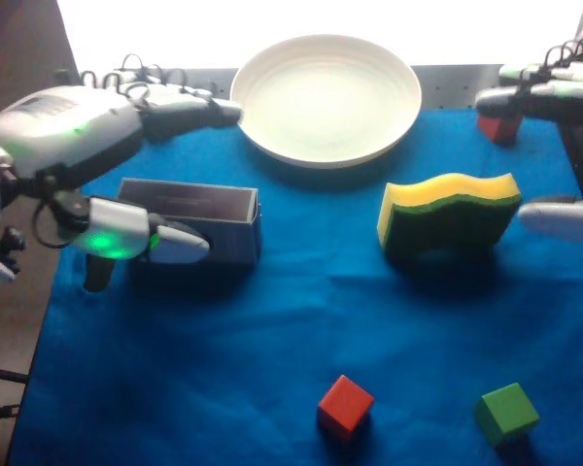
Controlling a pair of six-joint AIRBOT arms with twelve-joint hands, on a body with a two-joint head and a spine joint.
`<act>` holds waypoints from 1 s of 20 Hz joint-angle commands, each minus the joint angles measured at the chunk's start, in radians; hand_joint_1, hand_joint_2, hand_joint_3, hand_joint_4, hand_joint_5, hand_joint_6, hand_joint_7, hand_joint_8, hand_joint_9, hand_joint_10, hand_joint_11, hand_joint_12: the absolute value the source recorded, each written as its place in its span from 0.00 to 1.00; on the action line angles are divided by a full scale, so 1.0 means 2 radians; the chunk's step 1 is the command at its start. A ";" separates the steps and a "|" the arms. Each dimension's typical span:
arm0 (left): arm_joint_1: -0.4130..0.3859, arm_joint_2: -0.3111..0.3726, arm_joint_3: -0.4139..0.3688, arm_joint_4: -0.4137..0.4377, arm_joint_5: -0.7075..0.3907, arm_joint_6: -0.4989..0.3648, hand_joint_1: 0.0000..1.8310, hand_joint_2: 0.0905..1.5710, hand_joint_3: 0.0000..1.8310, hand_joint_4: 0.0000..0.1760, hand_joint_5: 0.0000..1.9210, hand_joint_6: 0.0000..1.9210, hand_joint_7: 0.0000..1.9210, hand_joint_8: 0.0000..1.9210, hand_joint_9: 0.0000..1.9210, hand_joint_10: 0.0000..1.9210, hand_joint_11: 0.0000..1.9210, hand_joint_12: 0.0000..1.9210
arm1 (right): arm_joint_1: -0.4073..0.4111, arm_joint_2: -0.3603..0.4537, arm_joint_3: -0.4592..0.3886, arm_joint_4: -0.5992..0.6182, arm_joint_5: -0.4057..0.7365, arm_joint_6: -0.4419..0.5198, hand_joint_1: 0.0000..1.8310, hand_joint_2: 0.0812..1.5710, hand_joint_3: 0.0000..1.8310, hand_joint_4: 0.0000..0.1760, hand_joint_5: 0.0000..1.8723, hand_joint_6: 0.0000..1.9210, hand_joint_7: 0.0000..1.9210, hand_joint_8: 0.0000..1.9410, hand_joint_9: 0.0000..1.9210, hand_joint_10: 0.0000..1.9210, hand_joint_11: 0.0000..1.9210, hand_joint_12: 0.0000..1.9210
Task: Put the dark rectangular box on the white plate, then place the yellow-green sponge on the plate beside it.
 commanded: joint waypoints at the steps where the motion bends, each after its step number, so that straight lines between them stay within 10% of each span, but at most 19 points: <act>1: -0.015 -0.006 0.006 0.006 -0.032 -0.001 0.39 0.59 0.00 0.59 0.16 0.00 0.11 0.00 0.10 0.01 0.00 0.25 | 0.005 -0.002 0.002 0.013 0.061 0.002 0.37 0.64 0.00 0.71 0.27 0.00 0.15 0.00 0.10 0.00 0.00 0.18; 2: -0.025 -0.012 0.011 0.018 -0.017 -0.001 0.36 0.58 0.00 0.64 0.16 0.00 0.12 0.00 0.11 0.00 0.00 0.25 | 0.005 -0.002 0.002 0.013 0.061 0.002 0.39 0.65 0.00 0.64 0.27 0.00 0.15 0.00 0.10 0.00 0.00 0.19; 4: -0.039 -0.022 0.018 0.038 0.010 -0.001 0.34 0.57 0.00 0.78 0.13 0.00 0.10 0.00 0.08 0.00 0.00 0.15 | 0.004 -0.003 0.002 0.013 0.061 0.002 0.35 0.64 0.00 0.80 0.26 0.00 0.15 0.00 0.10 0.00 0.00 0.18; 9: -0.049 -0.037 0.034 0.052 0.051 -0.001 0.32 0.55 0.00 0.52 0.15 0.00 0.14 0.00 0.12 0.00 0.00 0.30 | 0.004 -0.003 0.003 0.013 0.061 0.002 0.34 0.65 0.00 0.58 0.27 0.00 0.16 0.00 0.11 0.00 0.00 0.19; 11: -0.049 -0.038 0.036 0.052 0.058 -0.001 0.35 0.55 0.00 0.45 0.16 0.00 0.17 0.00 0.16 0.00 0.00 0.42 | 0.004 -0.003 0.002 0.013 0.061 0.002 0.30 0.64 0.00 0.68 0.27 0.00 0.17 0.00 0.12 0.00 0.00 0.24; 13: -0.049 -0.038 0.037 0.052 0.064 -0.001 0.43 0.57 0.00 0.26 0.19 0.00 0.21 0.00 0.19 0.00 0.01 0.46 | 0.004 -0.003 0.002 0.013 0.061 0.002 0.31 0.64 0.00 0.79 0.26 0.00 0.17 0.00 0.11 0.00 0.00 0.22; 14: -0.049 -0.039 0.039 0.052 0.066 -0.001 0.53 0.58 0.00 0.00 0.26 0.01 0.30 0.01 0.28 0.02 0.09 0.48 | 0.003 -0.003 0.002 0.013 0.061 0.002 0.31 0.64 0.00 0.80 0.26 0.00 0.17 0.00 0.11 0.00 0.00 0.24; 15: -0.049 -0.040 0.041 0.052 0.066 -0.001 0.58 0.60 0.00 0.00 0.33 0.01 0.37 0.01 0.36 0.03 0.15 0.52 | 0.003 -0.003 0.002 0.014 0.061 0.002 0.32 0.64 0.00 0.78 0.27 0.00 0.17 0.00 0.12 0.00 0.00 0.28; 16: -0.049 -0.041 0.042 0.051 0.066 -0.001 0.66 0.67 0.00 0.00 0.44 0.41 0.52 0.40 0.50 0.07 0.31 0.51 | 0.003 -0.003 0.002 0.014 0.061 0.002 0.32 0.64 0.00 0.74 0.28 0.00 0.18 0.00 0.13 0.00 0.00 0.33; 17: -0.049 -0.043 0.044 0.050 0.065 -0.001 0.74 0.69 0.00 0.00 0.45 0.46 0.52 0.48 0.52 0.51 0.39 0.58 | 0.003 -0.003 0.002 0.014 0.061 0.002 0.30 0.64 0.00 0.70 0.28 0.00 0.18 0.00 0.14 0.00 0.00 0.33; 18: -0.050 -0.044 0.047 0.047 0.063 -0.001 0.70 0.69 0.00 0.00 0.51 0.41 0.51 0.60 0.51 0.53 0.44 0.67 | 0.003 -0.003 0.002 0.014 0.061 0.002 0.34 0.65 0.00 0.57 0.28 0.00 0.18 0.00 0.15 0.00 0.00 0.33; 20: -0.050 -0.046 0.052 0.041 0.058 -0.001 0.69 0.69 0.00 0.00 0.53 0.38 0.51 0.63 0.50 0.51 0.43 0.72 | 0.003 -0.004 0.002 0.014 0.061 0.002 0.33 0.66 0.00 0.61 0.28 0.00 0.18 0.00 0.15 0.00 0.00 0.33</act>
